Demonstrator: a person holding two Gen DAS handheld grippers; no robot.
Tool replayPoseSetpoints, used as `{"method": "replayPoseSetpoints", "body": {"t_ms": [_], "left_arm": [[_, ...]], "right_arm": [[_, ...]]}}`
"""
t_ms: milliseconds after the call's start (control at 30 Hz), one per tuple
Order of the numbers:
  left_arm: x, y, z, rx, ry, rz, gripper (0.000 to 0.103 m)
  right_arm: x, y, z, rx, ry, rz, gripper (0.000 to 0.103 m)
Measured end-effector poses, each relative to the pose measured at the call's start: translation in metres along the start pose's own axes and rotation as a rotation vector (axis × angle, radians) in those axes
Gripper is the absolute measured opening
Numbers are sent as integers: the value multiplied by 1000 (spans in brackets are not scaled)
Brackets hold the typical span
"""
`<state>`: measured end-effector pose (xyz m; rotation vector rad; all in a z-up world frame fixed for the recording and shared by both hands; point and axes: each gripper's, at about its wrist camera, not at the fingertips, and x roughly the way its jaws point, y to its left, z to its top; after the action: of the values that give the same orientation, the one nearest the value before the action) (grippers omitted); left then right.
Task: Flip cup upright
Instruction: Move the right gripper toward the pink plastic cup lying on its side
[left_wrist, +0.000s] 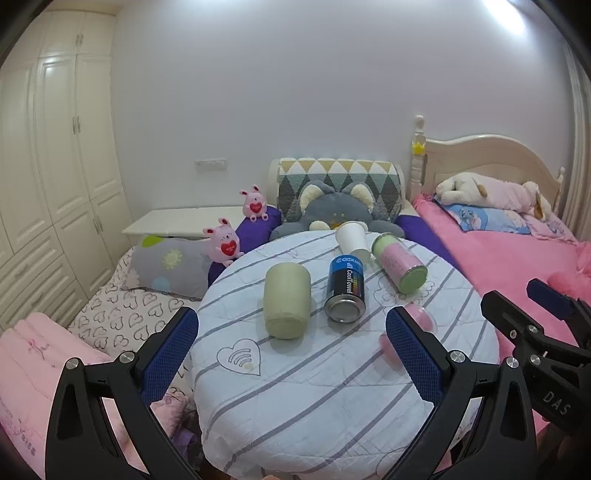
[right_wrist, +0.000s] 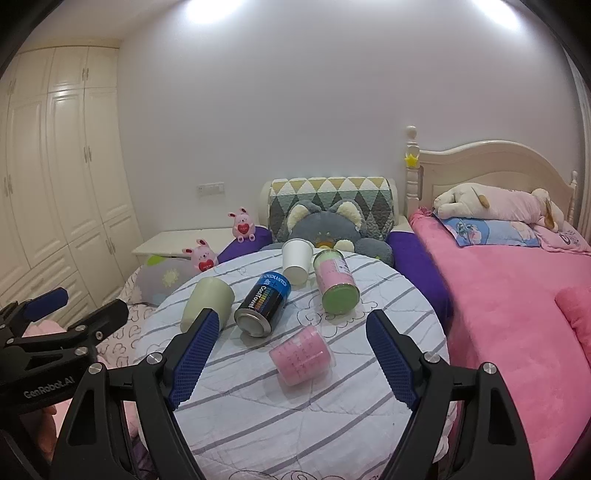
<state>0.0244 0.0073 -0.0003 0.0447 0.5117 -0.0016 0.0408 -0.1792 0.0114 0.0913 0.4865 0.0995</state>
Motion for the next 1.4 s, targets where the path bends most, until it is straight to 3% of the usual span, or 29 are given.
{"method": "replayPoseSetpoints", "body": {"t_ms": [1400], "left_arm": [[28,-6,-1,17,37,-3,103]], "right_arm": [[20,6,8,-10,46,-15,83]]}}
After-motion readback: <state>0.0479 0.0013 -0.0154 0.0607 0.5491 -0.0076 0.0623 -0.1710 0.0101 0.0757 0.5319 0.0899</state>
